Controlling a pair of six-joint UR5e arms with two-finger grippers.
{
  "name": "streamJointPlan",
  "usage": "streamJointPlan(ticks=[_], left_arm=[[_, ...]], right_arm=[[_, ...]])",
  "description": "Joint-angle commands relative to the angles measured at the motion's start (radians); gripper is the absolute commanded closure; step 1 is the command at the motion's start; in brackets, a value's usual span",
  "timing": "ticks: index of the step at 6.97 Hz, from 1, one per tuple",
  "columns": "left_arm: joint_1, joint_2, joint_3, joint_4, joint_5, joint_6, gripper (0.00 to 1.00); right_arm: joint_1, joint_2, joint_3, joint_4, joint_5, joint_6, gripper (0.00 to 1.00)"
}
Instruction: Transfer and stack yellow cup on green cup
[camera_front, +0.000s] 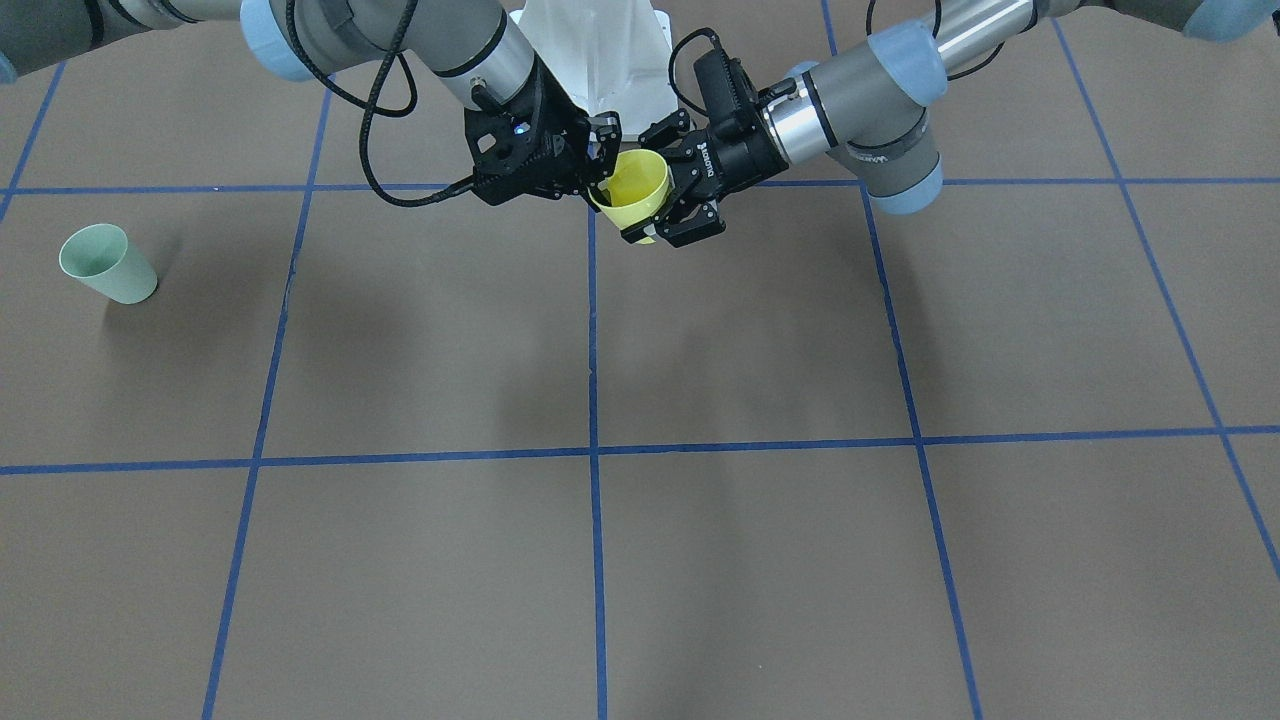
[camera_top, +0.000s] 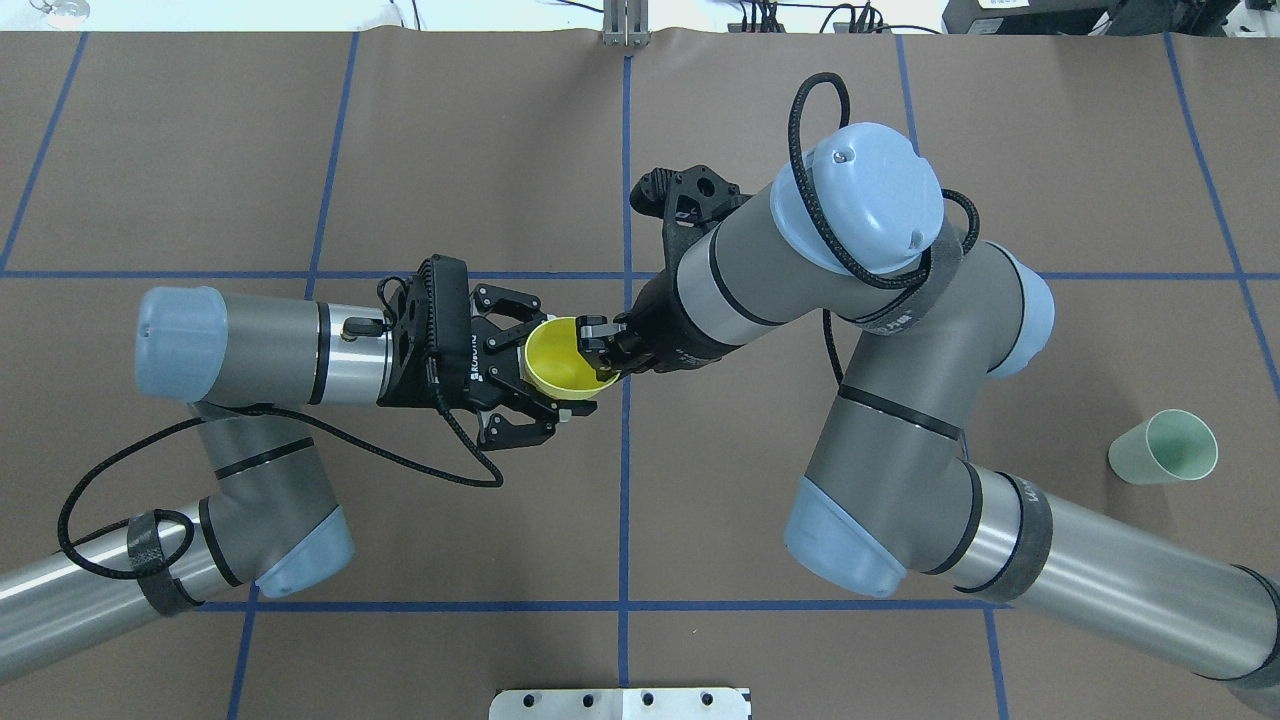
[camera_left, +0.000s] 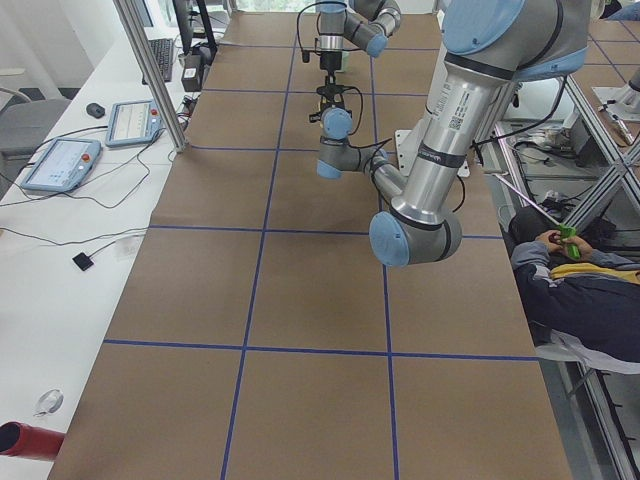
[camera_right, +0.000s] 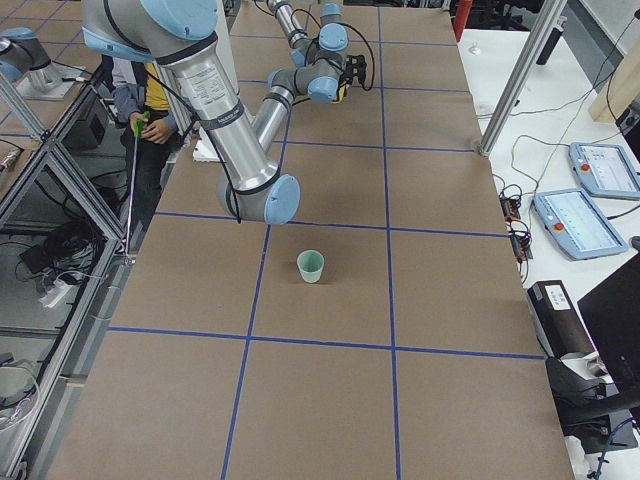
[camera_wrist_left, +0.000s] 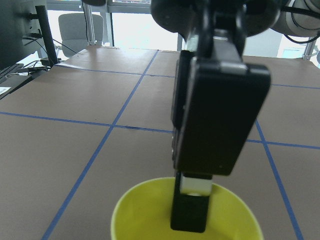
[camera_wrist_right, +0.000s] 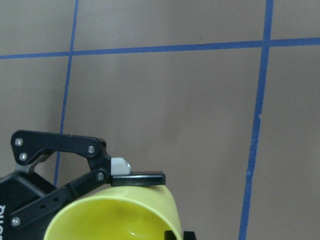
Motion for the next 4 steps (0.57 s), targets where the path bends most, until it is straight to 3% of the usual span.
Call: streamJointPlan(ticks=[1, 4], left_arm=[[0.001, 0.0, -0.001, 0.0, 0.0, 0.0, 0.01], [0.001, 0.0, -0.002, 0.001, 0.014, 0.0, 0.01]], right_arm=[[0.003, -0.006, 0.0, -0.003, -0.008, -0.004, 1.0], [0.006, -0.014, 0.002, -0.003, -0.022, -0.004, 1.0]])
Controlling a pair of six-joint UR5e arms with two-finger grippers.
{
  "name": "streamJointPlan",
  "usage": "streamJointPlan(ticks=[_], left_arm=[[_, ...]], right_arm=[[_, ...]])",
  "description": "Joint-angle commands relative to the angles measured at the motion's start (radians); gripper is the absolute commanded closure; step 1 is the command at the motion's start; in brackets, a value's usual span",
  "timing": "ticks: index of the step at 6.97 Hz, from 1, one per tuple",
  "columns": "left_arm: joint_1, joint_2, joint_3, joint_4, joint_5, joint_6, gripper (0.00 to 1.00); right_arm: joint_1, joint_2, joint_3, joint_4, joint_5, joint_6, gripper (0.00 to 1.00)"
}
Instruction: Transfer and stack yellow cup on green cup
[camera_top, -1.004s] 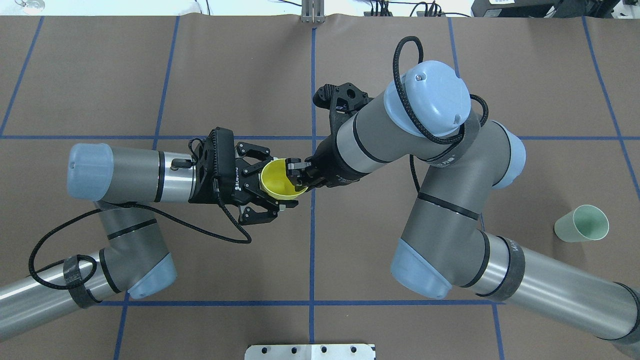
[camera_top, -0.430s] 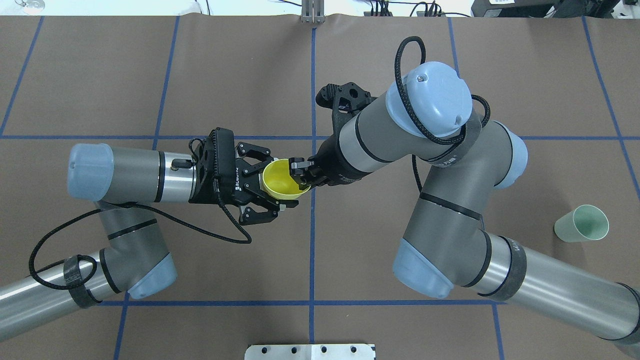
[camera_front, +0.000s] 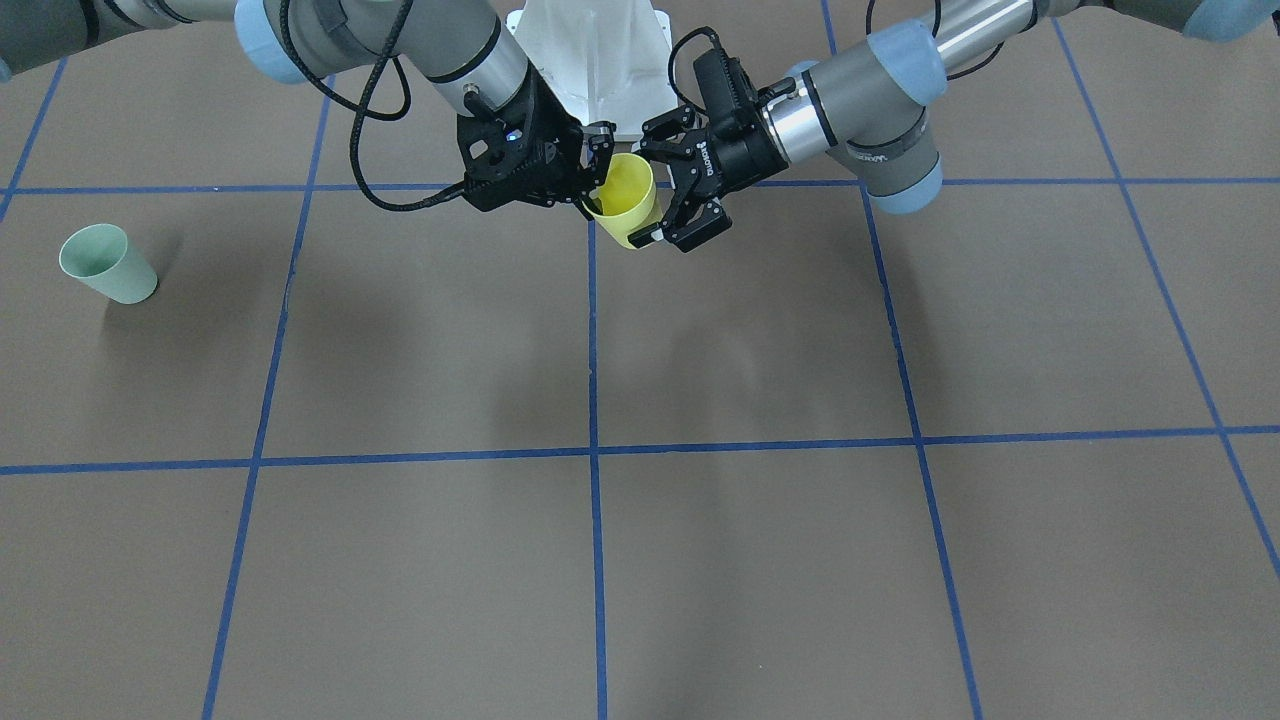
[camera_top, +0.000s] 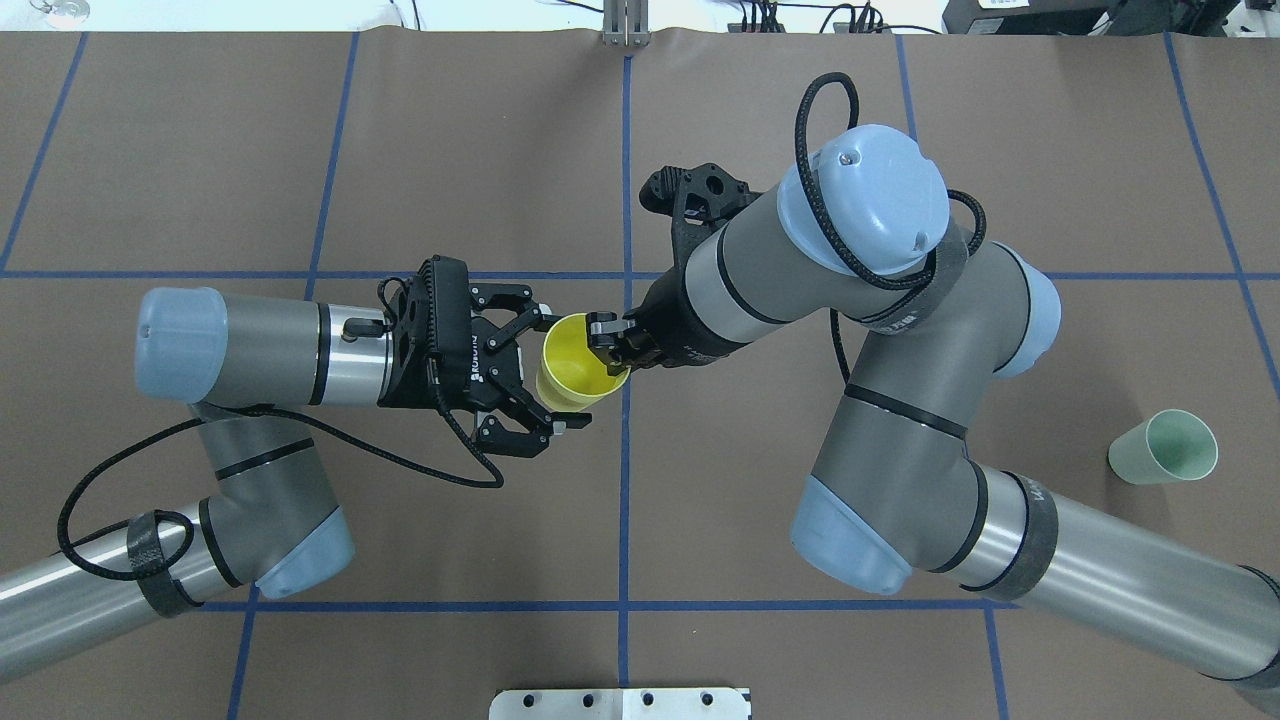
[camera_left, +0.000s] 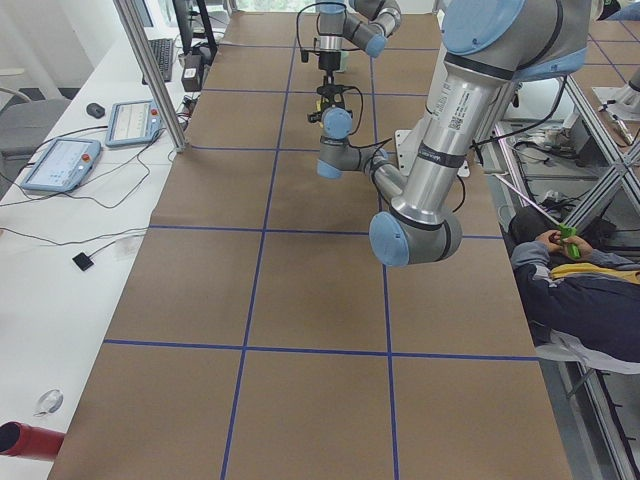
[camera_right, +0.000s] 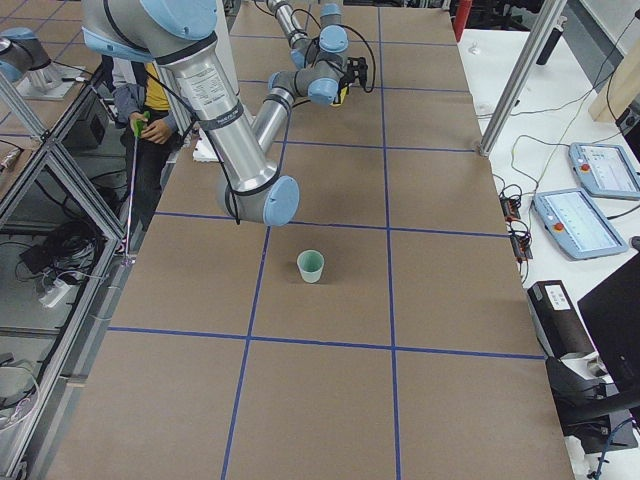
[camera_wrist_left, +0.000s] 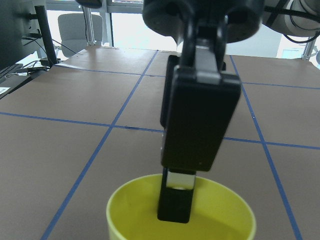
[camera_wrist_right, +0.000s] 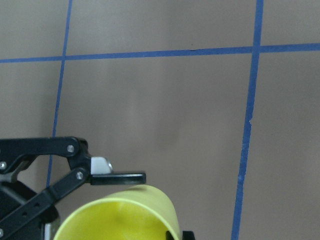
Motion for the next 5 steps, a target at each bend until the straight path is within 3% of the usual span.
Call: streamJointPlan(ticks=[1, 5], left_arm=[[0.0, 0.0, -0.001, 0.0, 0.02, -0.002, 0.01], [0.0, 0.0, 0.026, 0.009, 0.093, -0.008, 0.01]], right_arm=[[0.012, -0.008, 0.001, 0.0, -0.01, 0.0, 1.0], [0.144, -0.076, 0.011, -0.014, -0.006, -0.003, 1.0]])
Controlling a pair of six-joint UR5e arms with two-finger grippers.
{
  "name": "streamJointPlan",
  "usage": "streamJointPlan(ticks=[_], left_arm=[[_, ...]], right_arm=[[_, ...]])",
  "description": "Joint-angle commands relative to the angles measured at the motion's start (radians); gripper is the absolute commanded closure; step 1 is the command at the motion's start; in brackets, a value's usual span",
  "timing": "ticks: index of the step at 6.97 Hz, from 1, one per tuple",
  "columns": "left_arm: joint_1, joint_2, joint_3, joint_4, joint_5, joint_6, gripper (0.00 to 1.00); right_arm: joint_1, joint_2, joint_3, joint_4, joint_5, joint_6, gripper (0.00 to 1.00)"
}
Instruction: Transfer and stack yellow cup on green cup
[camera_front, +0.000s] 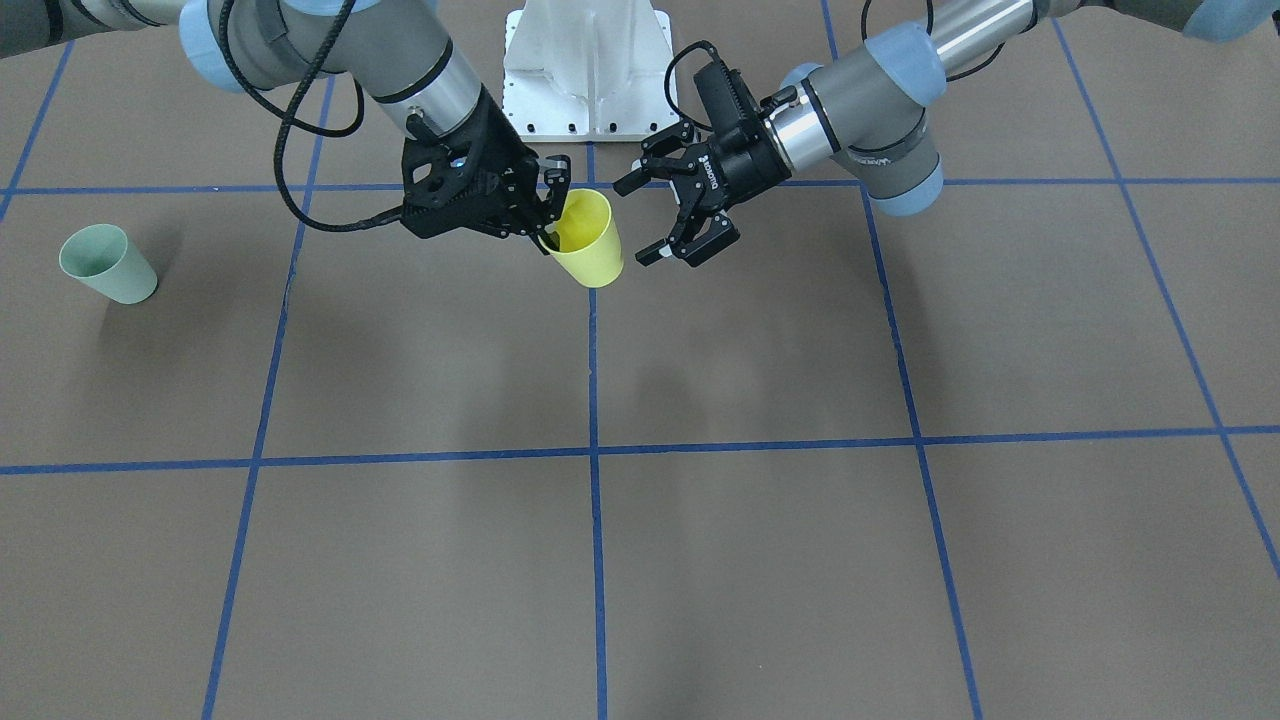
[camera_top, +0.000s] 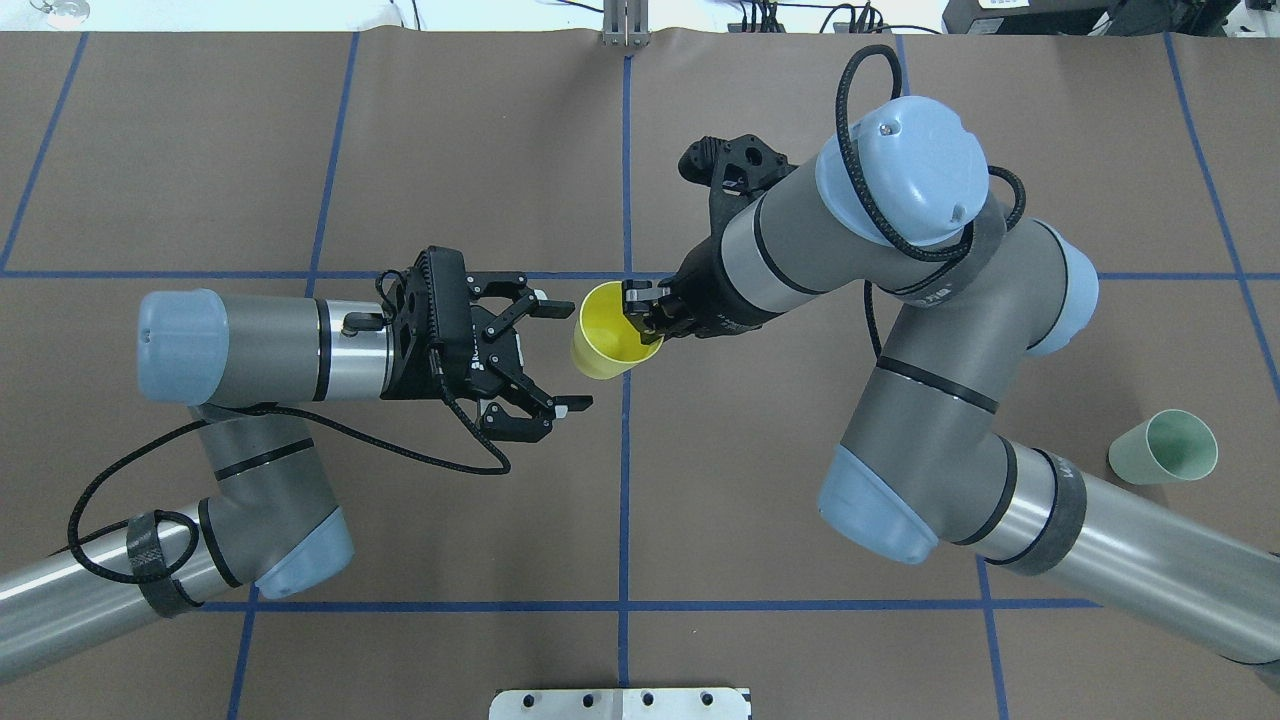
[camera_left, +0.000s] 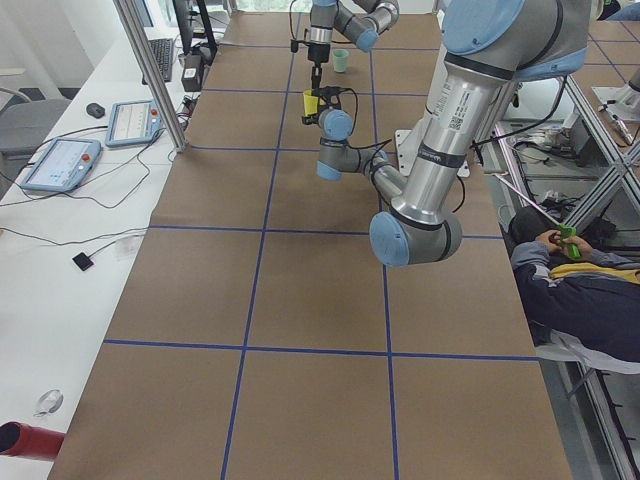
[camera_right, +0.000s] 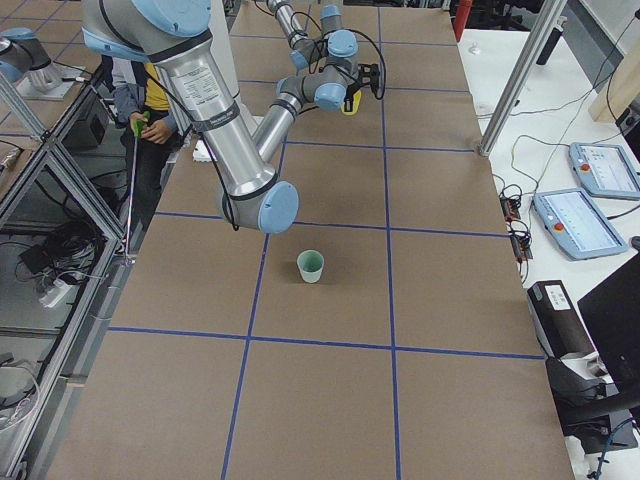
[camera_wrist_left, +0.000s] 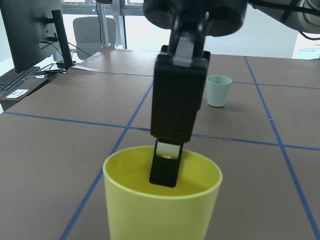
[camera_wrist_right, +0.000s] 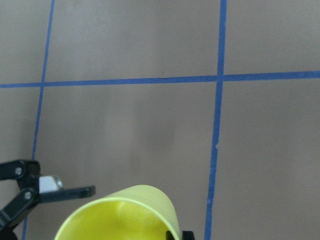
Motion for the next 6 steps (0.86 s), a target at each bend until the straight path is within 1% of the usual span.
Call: streamJointPlan(ticks=[1, 2, 3, 4, 5, 6], left_arm=[[0.0, 0.001, 0.009, 0.006, 0.043, -0.008, 0.01], [0.0, 0.01, 0.011, 0.008, 0.112, -0.011, 0.01], [-0.002, 0.019, 0.012, 0.012, 0.152, -0.011, 0.01], [-0.005, 0.033, 0.018, 0.034, 0.22, -0.012, 0.01], [-0.005, 0.064, 0.029, 0.05, 0.317, -0.012, 0.01], [-0.009, 0.084, 0.035, 0.07, 0.326, -0.012, 0.0]], right_arm=[[0.079, -0.033, -0.003, -0.024, 0.007, -0.039, 1.0], [0.125, -0.05, -0.001, -0.059, 0.013, -0.132, 1.0], [0.182, -0.077, 0.0, -0.088, 0.02, -0.207, 1.0], [0.245, -0.1, 0.0, -0.113, 0.058, -0.272, 1.0], [0.303, -0.133, -0.001, -0.126, 0.098, -0.353, 1.0], [0.351, -0.166, -0.001, -0.13, 0.109, -0.419, 1.0]])
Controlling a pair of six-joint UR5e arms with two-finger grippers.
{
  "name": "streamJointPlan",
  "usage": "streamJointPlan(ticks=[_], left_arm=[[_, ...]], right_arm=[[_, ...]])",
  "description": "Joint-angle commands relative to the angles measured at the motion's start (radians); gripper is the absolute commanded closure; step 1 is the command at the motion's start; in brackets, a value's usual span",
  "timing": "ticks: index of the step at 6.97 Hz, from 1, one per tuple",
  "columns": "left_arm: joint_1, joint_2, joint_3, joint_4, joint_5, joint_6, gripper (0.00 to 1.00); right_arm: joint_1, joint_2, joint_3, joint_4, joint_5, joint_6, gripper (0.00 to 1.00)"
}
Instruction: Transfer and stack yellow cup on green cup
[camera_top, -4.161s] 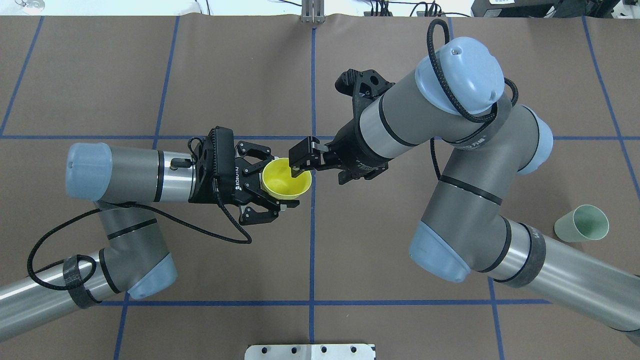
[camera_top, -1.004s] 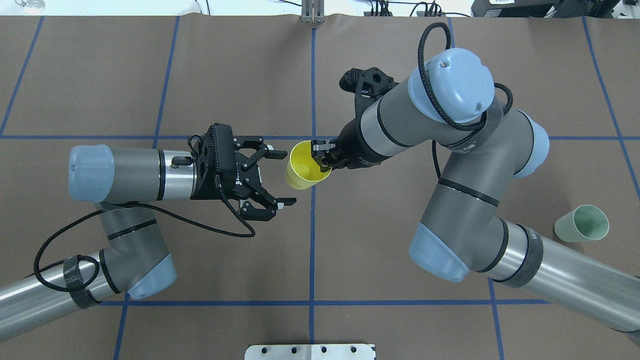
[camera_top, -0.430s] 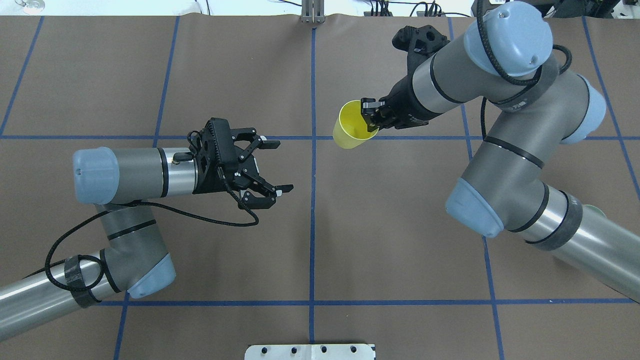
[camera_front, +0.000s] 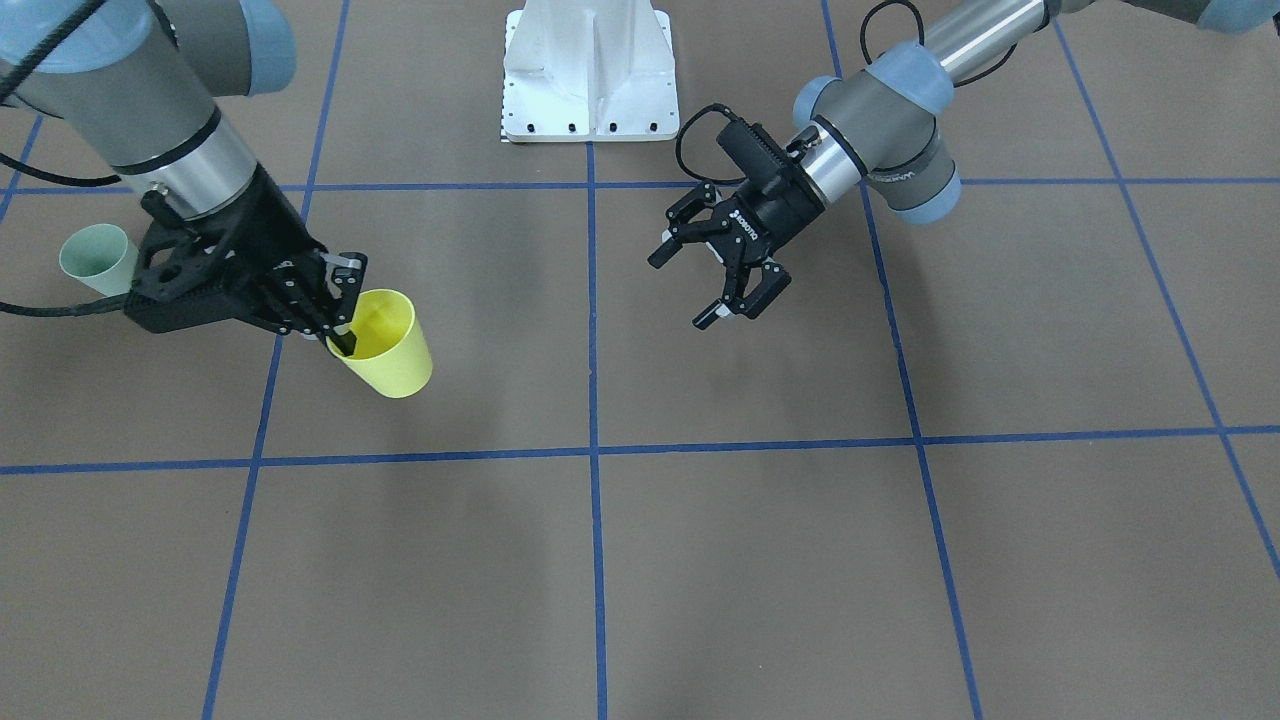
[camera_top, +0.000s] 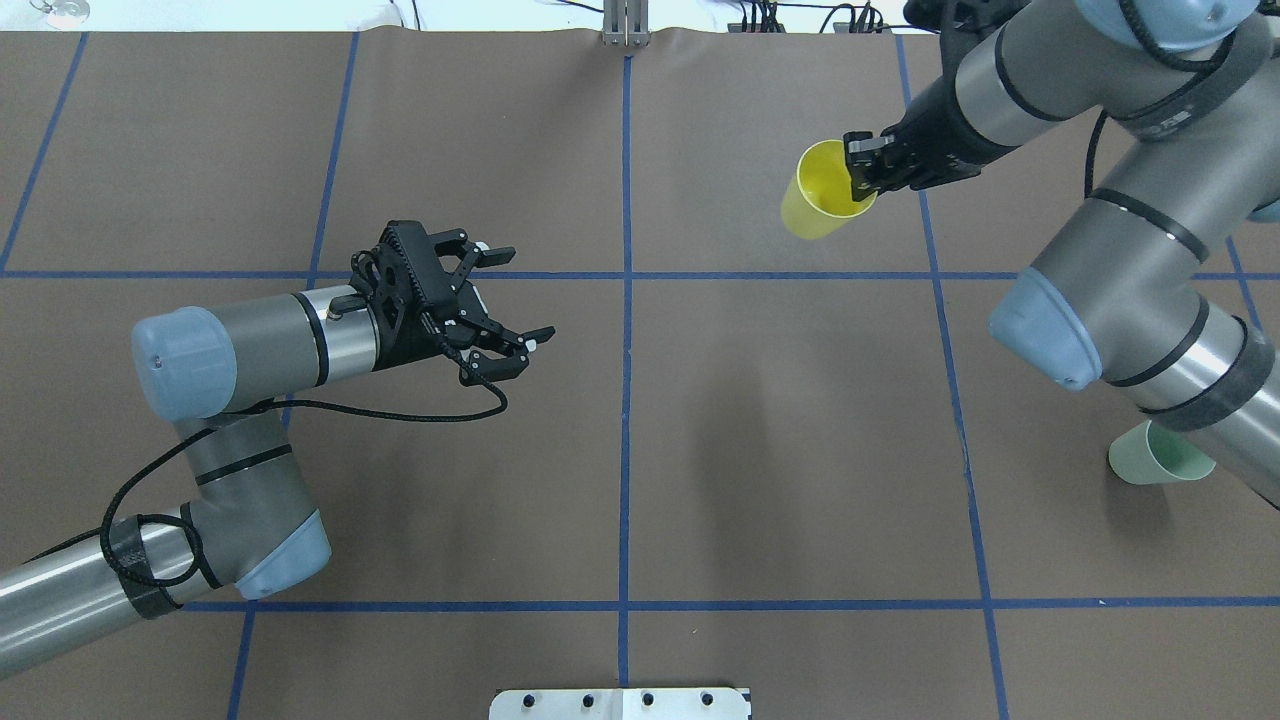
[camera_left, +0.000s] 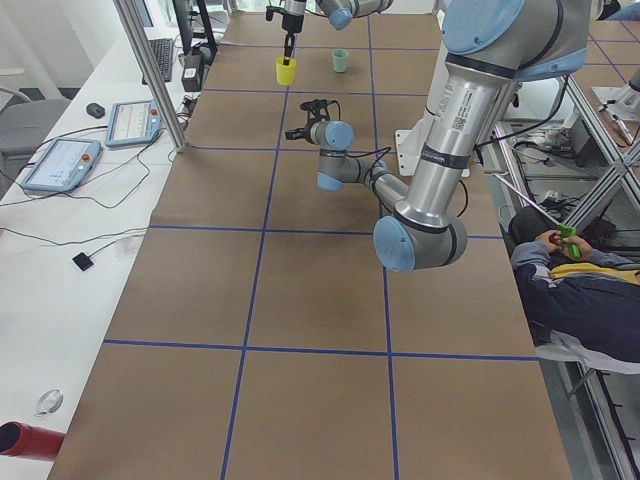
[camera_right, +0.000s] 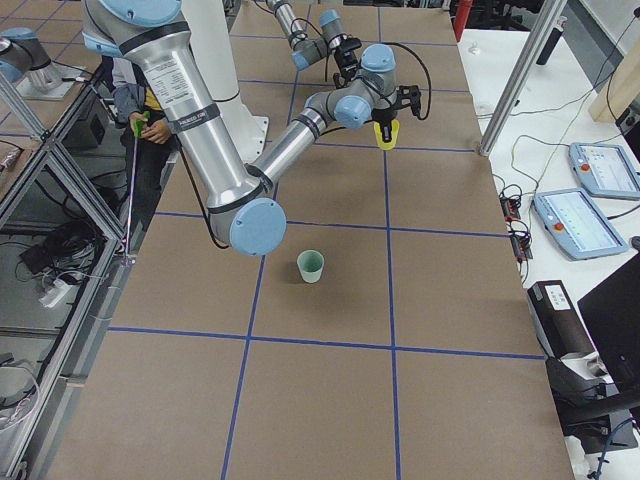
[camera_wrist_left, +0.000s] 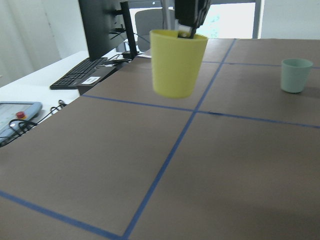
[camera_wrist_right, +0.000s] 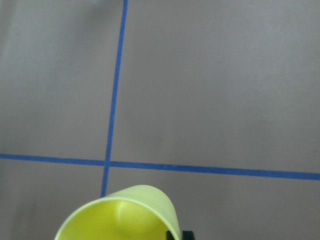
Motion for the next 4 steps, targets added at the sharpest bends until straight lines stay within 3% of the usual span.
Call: streamJointPlan(ticks=[1, 4], left_arm=[[-0.037, 0.042, 0.021, 0.048, 0.048, -0.003, 0.0], [-0.16, 0.061, 0.021, 0.321, 0.046, -0.04, 0.0]], right_arm=[[0.113, -0.066, -0.004, -0.014, 0.04, -0.131, 1.0], [0.235, -0.152, -0.01, -0.016, 0.095, -0.294, 1.0]])
